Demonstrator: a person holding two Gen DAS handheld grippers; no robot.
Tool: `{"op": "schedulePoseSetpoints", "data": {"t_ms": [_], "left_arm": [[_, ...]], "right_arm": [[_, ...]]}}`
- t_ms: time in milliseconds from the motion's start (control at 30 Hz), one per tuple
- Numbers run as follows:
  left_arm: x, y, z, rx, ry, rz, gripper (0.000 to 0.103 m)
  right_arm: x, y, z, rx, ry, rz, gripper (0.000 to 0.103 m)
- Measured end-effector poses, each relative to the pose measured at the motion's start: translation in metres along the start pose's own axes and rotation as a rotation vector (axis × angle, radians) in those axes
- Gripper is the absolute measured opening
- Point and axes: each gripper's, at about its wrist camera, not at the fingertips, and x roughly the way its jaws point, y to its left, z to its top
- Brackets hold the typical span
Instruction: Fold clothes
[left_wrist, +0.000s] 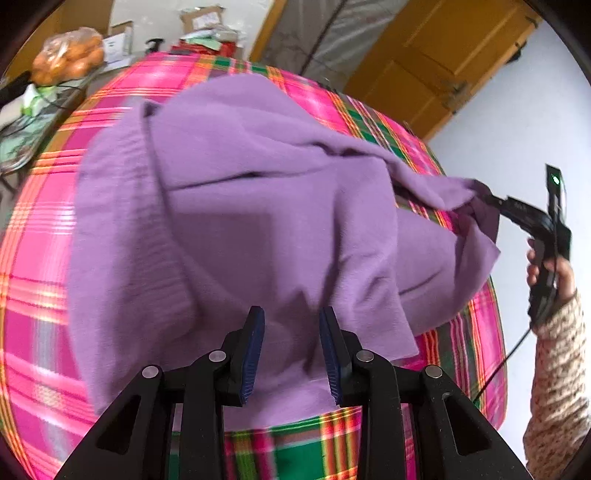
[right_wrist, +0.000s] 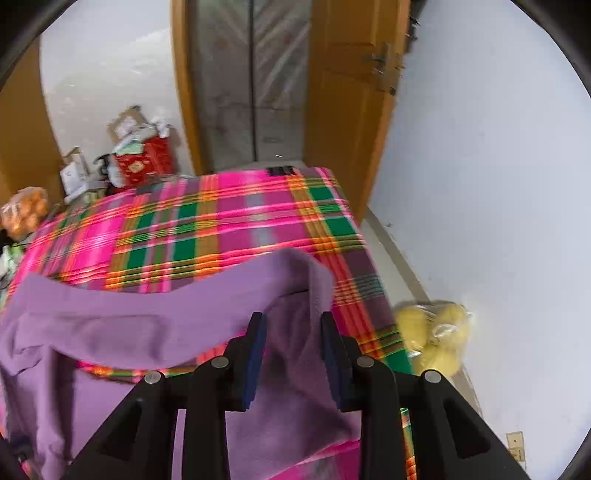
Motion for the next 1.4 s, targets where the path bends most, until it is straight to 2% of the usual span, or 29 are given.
{"op": "schedulePoseSetpoints", "data": {"t_ms": [133, 200, 267, 400, 500, 633, 767, 933, 967, 1000, 1033, 1067, 1133, 1333, 1400], "left_arm": [[-0.012, 0.017, -0.003, -0.045, -0.032, 0.057, 0.032], [-0.015, 0.023, -0.005, -0.07, -0.038, 0.079, 0.032], [-0.017, 0.033, -0.005, -0.099, -0.042, 0.084, 0.032], [-0.023, 0.046, -0.006, -0.131, -0.066, 0.167, 0.032], [-0.025, 0.053, -0.006, -0.154, -0.074, 0.167, 0.032], [-0.034, 0.063, -0.007, -0.176, -0.123, 0.242, 0.032], [-0.041, 0.072, -0.001, -0.222, -0.162, 0.26, 0.032], [-0.029, 0.076, 0.011, -0.247, -0.153, 0.283, 0.032], [-0.03, 0.079, 0.009, -0.255, -0.148, 0.275, 0.032], [-0.031, 0.079, 0.008, -0.253, -0.144, 0.269, 0.032], [-0.031, 0.078, 0.006, -0.25, -0.14, 0.264, 0.032], [-0.031, 0.078, 0.005, -0.248, -0.137, 0.267, 0.032], [-0.031, 0.076, 0.005, -0.248, -0.135, 0.265, 0.032], [-0.031, 0.072, 0.002, -0.245, -0.129, 0.25, 0.032], [-0.033, 0.068, 0.0, -0.239, -0.13, 0.245, 0.032]], "right_arm": [[-0.024, 0.035, -0.012, -0.084, -0.079, 0.051, 0.031], [-0.037, 0.061, -0.022, -0.159, -0.133, 0.045, 0.033], [-0.043, 0.081, -0.03, -0.197, -0.157, 0.069, 0.035], [-0.036, 0.126, -0.048, -0.251, -0.086, 0.287, 0.039], [-0.021, 0.158, -0.062, -0.291, -0.023, 0.396, 0.042], [0.005, 0.183, -0.072, -0.251, 0.063, 0.544, 0.054], [0.023, 0.194, -0.074, -0.199, 0.088, 0.579, 0.059], [0.035, 0.197, -0.075, -0.148, 0.12, 0.577, 0.059], [0.038, 0.198, -0.075, -0.138, 0.127, 0.576, 0.054], [0.04, 0.198, -0.076, -0.128, 0.133, 0.576, 0.039], [0.043, 0.198, -0.076, -0.118, 0.14, 0.575, 0.03], [0.045, 0.199, -0.076, -0.108, 0.146, 0.575, 0.016], [0.05, 0.2, -0.077, -0.088, 0.159, 0.573, 0.01], [0.034, 0.176, -0.083, -0.059, 0.125, 0.592, 0.008], [0.024, 0.165, -0.085, -0.068, 0.101, 0.572, 0.008]]}}
